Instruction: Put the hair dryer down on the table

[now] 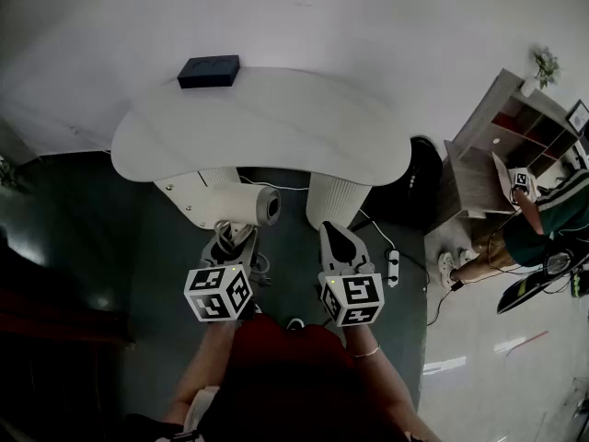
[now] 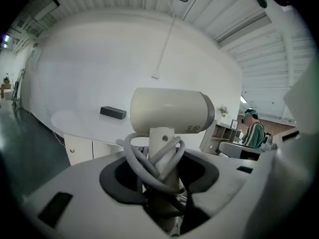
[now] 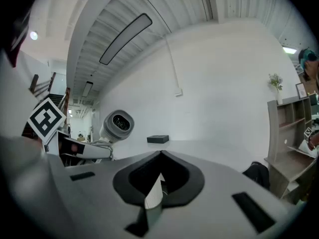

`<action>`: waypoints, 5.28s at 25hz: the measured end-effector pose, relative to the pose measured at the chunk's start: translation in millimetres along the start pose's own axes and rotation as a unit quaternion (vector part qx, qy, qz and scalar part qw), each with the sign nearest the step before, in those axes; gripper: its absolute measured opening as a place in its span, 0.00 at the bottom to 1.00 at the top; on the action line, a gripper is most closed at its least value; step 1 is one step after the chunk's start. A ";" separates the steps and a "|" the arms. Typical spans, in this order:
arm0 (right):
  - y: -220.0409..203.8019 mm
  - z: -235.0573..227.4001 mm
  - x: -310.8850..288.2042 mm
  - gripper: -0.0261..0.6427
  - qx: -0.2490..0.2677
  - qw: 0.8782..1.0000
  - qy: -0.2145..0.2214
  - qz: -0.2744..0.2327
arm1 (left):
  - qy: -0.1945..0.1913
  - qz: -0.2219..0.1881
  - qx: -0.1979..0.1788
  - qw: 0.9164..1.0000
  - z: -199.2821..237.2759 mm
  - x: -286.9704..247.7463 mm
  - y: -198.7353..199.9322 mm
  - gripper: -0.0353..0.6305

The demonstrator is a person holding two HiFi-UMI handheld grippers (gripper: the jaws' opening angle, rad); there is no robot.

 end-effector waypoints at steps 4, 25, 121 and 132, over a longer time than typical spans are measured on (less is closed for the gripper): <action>1.9 -3.2 1.1 0.06 -0.001 1.000 -0.002 -0.007 | -0.001 0.000 -0.002 1.000 -2.6 -0.2 0.2 0.36; -2.4 -1.7 -22.6 0.06 -0.028 0.999 0.021 -0.005 | 0.016 0.005 -0.009 1.000 19.9 -10.9 10.1 0.36; -2.9 -156.9 -370.5 0.06 -0.086 0.975 -0.171 0.116 | -0.335 0.285 -0.340 0.831 138.1 -537.6 125.7 0.36; -8.8 -166.4 -369.0 0.06 -0.094 0.971 -0.180 0.123 | -0.379 0.327 -0.407 0.764 125.8 -550.7 111.4 0.36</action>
Point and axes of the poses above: the fingertips, and each gripper's own axes: x backward along the fingers, z to its left, y out of its top, the point moved 7 cm from there along x, backward along the fingers, and after that the axes turned 7 degrees about -y, right-handed, at the moved point
